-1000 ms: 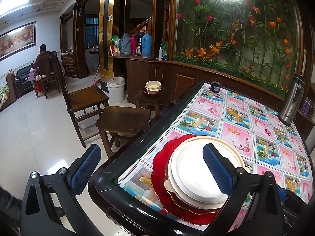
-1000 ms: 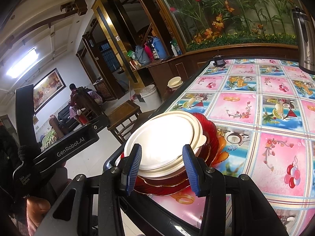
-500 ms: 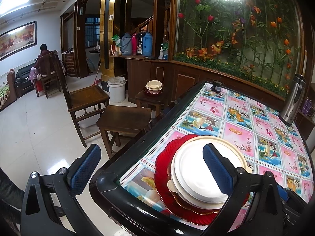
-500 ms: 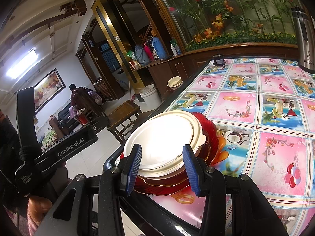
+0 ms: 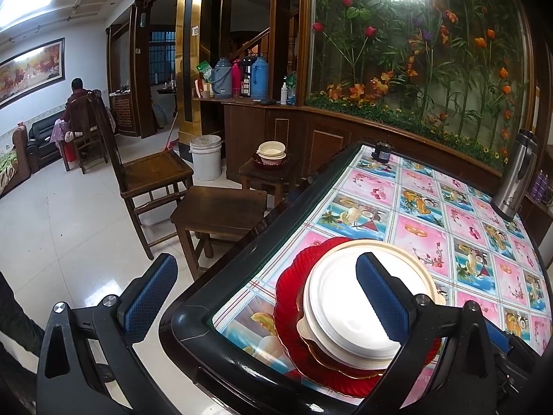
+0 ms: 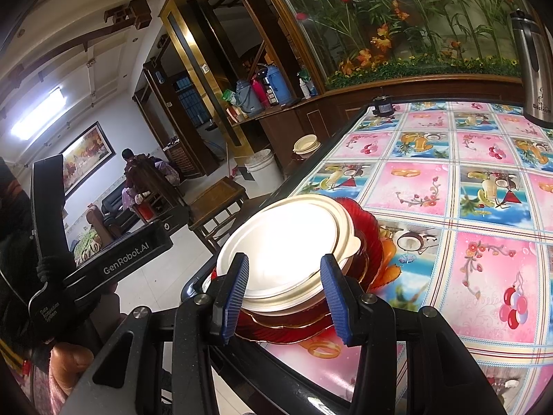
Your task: Organize plates and bowls
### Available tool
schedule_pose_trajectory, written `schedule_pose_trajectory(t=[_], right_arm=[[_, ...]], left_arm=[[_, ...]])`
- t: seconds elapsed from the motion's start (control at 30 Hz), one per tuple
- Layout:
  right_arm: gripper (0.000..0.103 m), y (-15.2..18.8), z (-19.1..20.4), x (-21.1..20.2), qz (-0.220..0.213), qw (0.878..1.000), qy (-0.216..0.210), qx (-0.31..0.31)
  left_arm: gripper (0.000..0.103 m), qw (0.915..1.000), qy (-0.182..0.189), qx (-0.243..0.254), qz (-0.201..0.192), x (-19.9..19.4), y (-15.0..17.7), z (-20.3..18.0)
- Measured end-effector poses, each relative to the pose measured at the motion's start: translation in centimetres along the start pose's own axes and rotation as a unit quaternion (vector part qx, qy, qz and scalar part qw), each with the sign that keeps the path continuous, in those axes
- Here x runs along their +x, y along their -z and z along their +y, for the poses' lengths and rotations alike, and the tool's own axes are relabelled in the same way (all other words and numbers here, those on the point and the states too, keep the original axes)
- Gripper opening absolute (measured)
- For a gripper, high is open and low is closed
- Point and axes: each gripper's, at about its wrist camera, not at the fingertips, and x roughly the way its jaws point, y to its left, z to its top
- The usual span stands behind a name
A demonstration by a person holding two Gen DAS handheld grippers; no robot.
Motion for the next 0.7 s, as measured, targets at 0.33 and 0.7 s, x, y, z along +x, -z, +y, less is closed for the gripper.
schedule_pose_trajectory(t=[0.33,0.7], right_arm=[[0.045,0.1,-0.1,-0.2,-0.002,1.0,-0.001,0.006],[0.046,0.4,-0.7,-0.2,-0.002,1.0,-0.001,0.014]], left_arm=[[0.103,1.0,-0.005,0.003,0.002,0.0,0.1,-0.3],[0.103,0.9995,-0.015,0.027,-0.003,-0.4,0.1,-2.0]])
